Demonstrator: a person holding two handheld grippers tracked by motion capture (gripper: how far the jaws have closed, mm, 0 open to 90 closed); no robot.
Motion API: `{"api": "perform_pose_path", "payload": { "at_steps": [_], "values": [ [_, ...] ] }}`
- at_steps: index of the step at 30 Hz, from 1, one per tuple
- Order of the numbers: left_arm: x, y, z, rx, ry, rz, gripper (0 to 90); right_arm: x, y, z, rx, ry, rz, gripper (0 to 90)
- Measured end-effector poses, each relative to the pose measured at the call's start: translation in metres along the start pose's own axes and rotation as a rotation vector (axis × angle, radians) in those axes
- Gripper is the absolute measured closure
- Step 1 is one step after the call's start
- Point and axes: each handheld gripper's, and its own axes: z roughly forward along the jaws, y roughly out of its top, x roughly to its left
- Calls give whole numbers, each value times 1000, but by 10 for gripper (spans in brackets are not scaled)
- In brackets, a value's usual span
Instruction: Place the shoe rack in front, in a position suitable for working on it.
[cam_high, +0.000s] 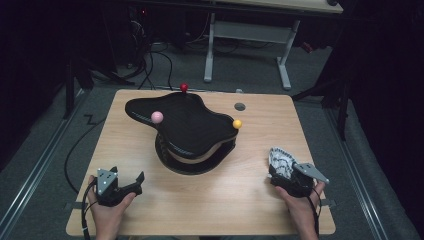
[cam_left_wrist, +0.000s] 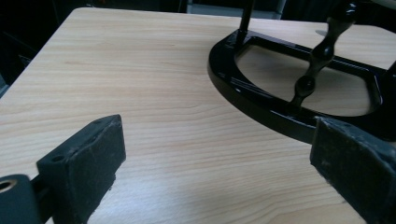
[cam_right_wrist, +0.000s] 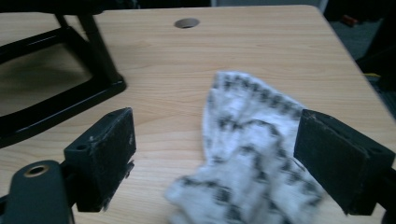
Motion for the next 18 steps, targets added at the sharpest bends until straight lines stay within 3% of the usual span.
{"api": "perform_pose_path", "payload": {
  "at_steps": [1,4,12,15,16,18],
  "values": [
    [-2,1,1,0,-3,3,51,11,2,5,4,21,-28,145],
    [-11,7,7,0,-14,6,67,22,6,12,5,49,-38,150],
    [-30,28,23,-19,-41,9,159,40,17,31,18,117,-28,210],
    [-48,38,29,-47,-94,28,251,51,25,47,27,165,-39,285],
    [-48,38,29,-47,-94,28,283,51,25,47,27,165,-39,285],
    [-59,42,34,-38,-92,41,335,58,32,64,39,200,-29,362]
  ]
}}
